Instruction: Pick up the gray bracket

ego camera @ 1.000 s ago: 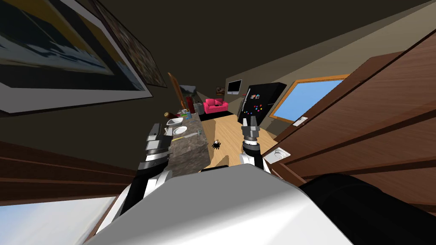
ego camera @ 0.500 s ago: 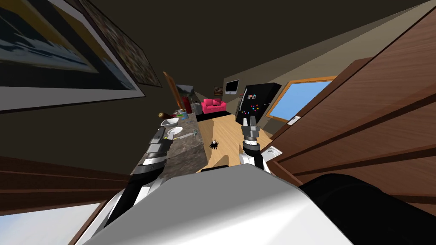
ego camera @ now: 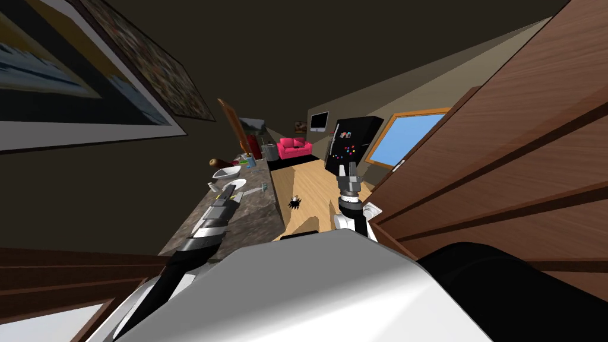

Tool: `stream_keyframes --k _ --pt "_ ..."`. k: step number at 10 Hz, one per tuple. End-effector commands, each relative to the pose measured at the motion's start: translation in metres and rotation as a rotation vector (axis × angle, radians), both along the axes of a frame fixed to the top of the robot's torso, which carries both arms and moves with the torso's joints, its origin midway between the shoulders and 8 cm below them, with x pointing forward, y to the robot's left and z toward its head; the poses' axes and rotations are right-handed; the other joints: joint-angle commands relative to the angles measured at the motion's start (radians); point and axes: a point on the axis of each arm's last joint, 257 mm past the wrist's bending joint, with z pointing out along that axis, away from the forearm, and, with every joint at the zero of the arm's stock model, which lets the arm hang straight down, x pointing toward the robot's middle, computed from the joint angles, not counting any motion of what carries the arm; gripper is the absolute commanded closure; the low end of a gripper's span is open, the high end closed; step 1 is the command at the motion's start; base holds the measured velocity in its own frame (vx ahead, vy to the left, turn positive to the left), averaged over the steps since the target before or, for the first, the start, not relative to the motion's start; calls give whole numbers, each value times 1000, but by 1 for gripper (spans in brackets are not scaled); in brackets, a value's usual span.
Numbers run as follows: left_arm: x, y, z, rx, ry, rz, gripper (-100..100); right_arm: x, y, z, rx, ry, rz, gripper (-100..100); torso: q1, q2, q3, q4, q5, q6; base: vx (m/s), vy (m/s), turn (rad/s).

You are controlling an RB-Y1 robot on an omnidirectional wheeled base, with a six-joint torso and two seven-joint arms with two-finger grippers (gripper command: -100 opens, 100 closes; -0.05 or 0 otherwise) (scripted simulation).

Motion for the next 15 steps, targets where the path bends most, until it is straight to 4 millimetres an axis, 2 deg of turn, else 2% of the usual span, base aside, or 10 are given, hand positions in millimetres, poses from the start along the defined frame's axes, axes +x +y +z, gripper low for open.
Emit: stream_keyframes --k 1,4,5,8,9,11,15 --pt "-6 2 -17 25 68 -8 -100 0 0 0 0 0 0 0 0 0 0 0 0 0 32 -117 -77" --pt "-20 14 -57 66 213 -16 -100 0 0 0 0 0 0 0 0 -2 -1 0 0 0 47 -119 -87" --pt "-21 13 -59 73 221 -22 -100 0 0 0 0 0 0 0 1 -3 -2 -1 0 0 55 -76 -28" --pt "-45 31 -106 112 395 -29 -100 0 0 0 0 0 0 0 3 -4 -2 -1 1 0 74 -74 -88" --pt "-47 31 -109 117 407 -33 -100 0 0 0 0 0 0 0 3 -5 -3 -1 1 0 91 -57 -36" --pt "-67 46 -139 139 525 -36 -100 0 0 0 0 0 0 0 5 -6 -3 -1 1 0 113 -55 -101" --pt "-98 65 -174 169 672 -46 -100 0 0 0 0 0 0 0 6 -5 -3 -1 1 0 88 -36 -57"
